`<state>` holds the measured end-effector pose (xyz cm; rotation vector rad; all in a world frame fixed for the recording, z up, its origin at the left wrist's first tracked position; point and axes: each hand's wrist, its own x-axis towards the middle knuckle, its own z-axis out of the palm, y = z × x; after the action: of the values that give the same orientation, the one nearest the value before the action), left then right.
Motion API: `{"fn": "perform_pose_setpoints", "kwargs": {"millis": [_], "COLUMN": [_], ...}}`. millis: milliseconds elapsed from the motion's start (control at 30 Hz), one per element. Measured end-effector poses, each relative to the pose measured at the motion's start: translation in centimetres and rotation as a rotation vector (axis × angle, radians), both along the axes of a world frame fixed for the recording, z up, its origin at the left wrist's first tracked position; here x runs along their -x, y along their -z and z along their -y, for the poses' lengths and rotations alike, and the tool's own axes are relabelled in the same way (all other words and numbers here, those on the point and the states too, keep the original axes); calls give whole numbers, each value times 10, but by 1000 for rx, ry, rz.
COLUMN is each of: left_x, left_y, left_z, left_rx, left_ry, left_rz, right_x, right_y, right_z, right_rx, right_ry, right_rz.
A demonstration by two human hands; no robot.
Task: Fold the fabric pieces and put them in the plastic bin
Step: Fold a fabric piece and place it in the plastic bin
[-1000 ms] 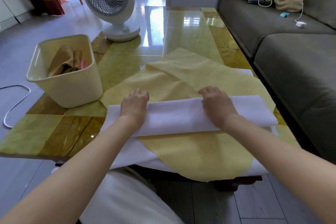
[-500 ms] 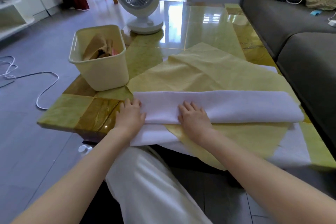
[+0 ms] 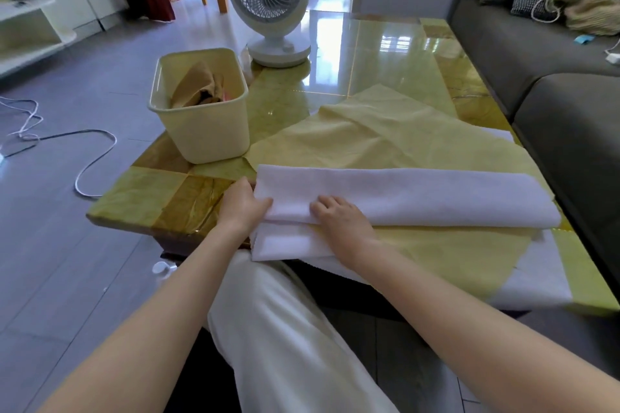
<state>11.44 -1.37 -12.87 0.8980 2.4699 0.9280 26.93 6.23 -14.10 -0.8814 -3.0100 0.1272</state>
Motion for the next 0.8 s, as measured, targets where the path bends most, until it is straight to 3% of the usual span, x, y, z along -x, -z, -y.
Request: {"fn": "perform_pose_setpoints", "kwargs": {"millis": [133, 300, 533, 667, 800], "left_x": [-5, -25, -88, -113, -118], "left_y": [-9, -36, -52, -34, -17], "left_z": [-1, -15, -51, -65, -69], "left_rx": [-209, -464, -617, -585, -458], "left_ry": [-56, 2, 241, 349, 401], "left_rz": [-39, -200, -209, -3, 87], "right_x": [4, -1, -26, -49, -65], "right_y": [-3, -15, -59, -61, -46], "right_z": [3, -2, -29, -47, -54], "right_rx": [92, 335, 665, 694, 642], "right_ry": [0, 191, 435, 540, 642], "right_rz": [-30, -260, -884, -744, -592]}}
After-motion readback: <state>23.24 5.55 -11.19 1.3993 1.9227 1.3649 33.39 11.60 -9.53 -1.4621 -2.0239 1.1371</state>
